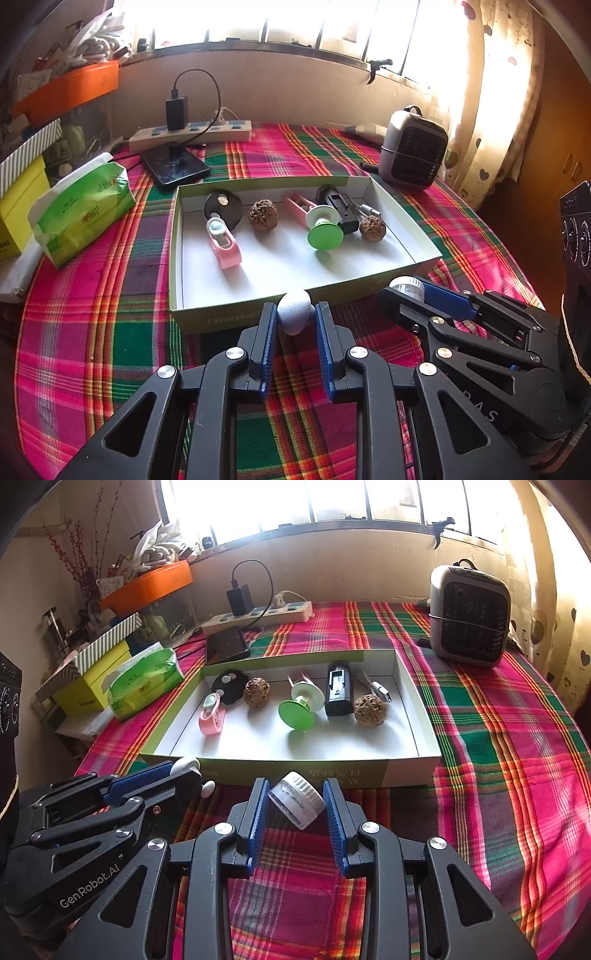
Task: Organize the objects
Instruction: 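Lift and carry the knob and jar over the box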
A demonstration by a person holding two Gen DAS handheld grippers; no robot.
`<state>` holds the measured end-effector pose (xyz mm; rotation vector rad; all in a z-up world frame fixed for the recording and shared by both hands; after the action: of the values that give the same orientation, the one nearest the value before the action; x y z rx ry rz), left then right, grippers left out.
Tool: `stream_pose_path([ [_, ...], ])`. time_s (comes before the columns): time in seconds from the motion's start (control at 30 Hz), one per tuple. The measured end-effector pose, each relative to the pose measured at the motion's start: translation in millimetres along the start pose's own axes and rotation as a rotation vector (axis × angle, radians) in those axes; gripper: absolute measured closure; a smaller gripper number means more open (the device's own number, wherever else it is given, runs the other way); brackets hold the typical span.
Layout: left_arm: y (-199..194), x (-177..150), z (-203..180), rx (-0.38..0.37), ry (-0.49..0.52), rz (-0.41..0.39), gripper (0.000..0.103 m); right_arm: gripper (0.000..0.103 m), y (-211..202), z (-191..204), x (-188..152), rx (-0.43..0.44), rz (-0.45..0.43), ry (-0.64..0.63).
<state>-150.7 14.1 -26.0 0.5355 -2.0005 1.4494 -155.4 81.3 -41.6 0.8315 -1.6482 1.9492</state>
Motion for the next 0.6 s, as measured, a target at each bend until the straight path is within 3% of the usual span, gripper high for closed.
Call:
stream_pose_path([
  [0.6, 11.8, 26.4, 0.1, -0.013, 0.003, -0.008, 0.084, 0.071, 2.2, -10.7, 28.1, -0.005, -0.031, -0.002],
])
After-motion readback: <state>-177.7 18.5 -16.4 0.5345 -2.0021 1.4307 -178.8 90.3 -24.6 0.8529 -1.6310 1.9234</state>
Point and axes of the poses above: each gripper's, at about its wrist camera, not at the fingertips, and y roughly the way its jaws point, z to its left, x to its top, the point moved 9 cm from there along y, roughly the way its jaws point, and after that the axes turned 5 degrees about -x, right-handed, at the moved point
